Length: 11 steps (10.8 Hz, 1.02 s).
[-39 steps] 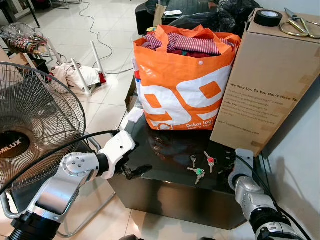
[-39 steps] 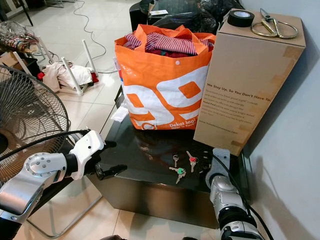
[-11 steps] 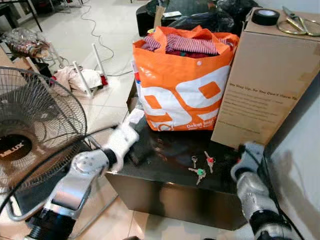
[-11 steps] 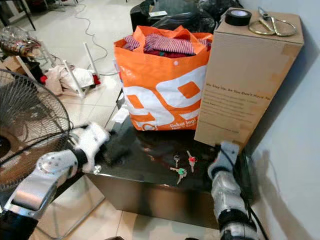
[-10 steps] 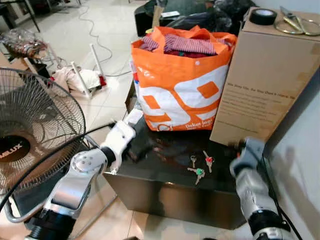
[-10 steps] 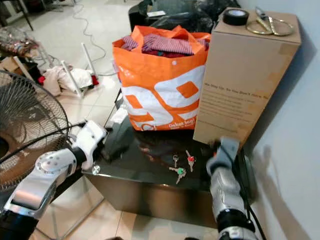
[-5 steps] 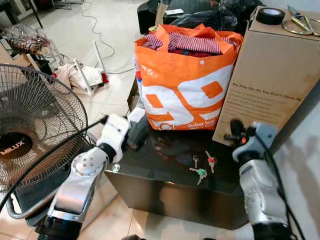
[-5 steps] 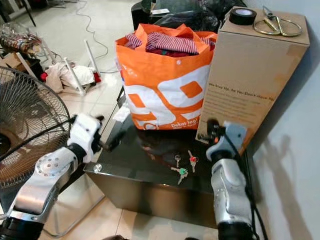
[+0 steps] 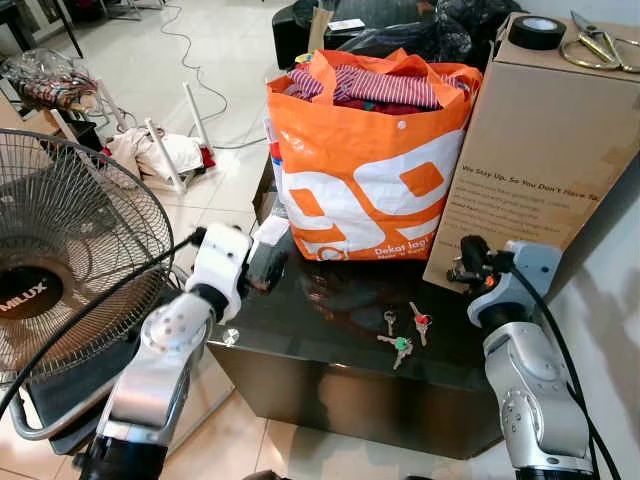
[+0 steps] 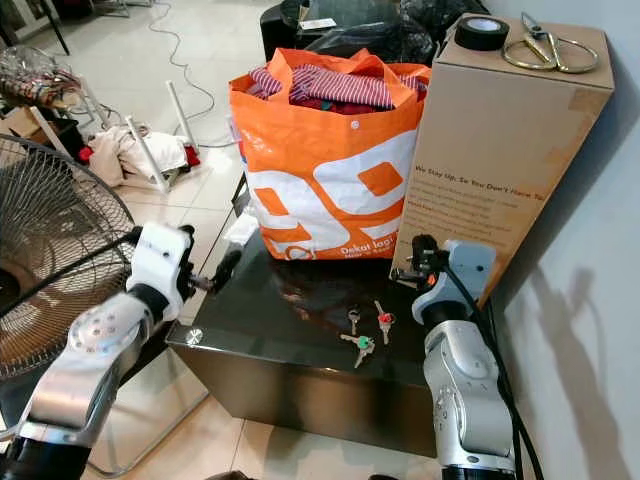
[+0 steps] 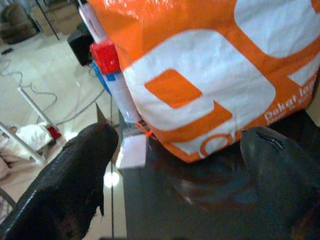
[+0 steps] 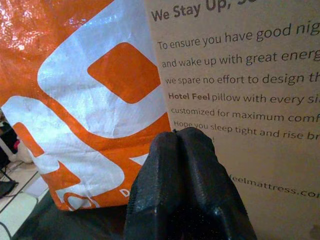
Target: Hang keys on a hook
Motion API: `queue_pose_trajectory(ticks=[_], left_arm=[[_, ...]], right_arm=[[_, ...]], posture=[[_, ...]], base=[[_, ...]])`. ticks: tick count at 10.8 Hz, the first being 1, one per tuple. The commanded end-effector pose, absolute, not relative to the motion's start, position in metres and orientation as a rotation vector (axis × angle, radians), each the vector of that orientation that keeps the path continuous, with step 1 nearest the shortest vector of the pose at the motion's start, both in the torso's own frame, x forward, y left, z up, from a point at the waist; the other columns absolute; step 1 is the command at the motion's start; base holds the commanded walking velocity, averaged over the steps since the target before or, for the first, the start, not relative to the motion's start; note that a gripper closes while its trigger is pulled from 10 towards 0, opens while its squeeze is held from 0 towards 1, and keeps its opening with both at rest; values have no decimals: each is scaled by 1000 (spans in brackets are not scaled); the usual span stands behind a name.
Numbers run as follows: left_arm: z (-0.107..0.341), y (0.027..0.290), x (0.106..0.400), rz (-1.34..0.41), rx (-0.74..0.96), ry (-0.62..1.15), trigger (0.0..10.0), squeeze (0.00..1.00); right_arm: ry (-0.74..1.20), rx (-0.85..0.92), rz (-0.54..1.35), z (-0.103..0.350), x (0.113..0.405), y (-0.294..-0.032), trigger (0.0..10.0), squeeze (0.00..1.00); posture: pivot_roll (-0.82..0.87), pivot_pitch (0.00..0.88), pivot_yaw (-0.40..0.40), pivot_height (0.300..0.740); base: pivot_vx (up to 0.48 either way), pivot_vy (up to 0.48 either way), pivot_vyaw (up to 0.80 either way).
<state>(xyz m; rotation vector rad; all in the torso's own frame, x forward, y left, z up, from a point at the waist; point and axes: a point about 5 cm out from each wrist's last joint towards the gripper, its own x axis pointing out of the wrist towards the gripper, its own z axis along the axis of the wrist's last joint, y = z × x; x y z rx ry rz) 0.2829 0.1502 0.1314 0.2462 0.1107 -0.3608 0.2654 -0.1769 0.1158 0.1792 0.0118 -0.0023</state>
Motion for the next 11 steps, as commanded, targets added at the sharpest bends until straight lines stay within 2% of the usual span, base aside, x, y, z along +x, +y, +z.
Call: queue_pose_trajectory(ticks=[1, 4, 5, 8, 9, 11], left_arm=[[133, 154, 285, -344, 256, 113, 10000, 0], [134, 159, 285, -323, 265, 112, 10000, 0], [134, 163, 285, -307, 271, 112, 10000, 0], [137, 165, 282, -402, 300, 110, 10000, 0], [138, 167, 282, -438, 313, 112, 10000, 0], [140, 168, 282, -496, 331, 117, 10000, 0]], right_arm=[[6, 163, -1, 120, 265, -176, 10000, 0], [21, 174, 23, 124, 265, -171, 10000, 0], [10, 241, 104, 128, 266, -161, 10000, 0], [-177, 693, 610, 172, 263, -140, 10000, 0], [-227, 783, 772, 186, 257, -139, 10000, 0], [-267, 873, 970, 198, 247, -137, 10000, 0]], posture=[[-103, 0, 102, 740], [-81, 0, 88, 740], [-70, 0, 84, 740], [-37, 0, 64, 740], [-27, 0, 60, 740], [-24, 0, 63, 740]], base=[[0, 0, 0], [0, 0, 0], [0, 0, 0], [0, 0, 0], [0, 0, 0], [0, 0, 0]])
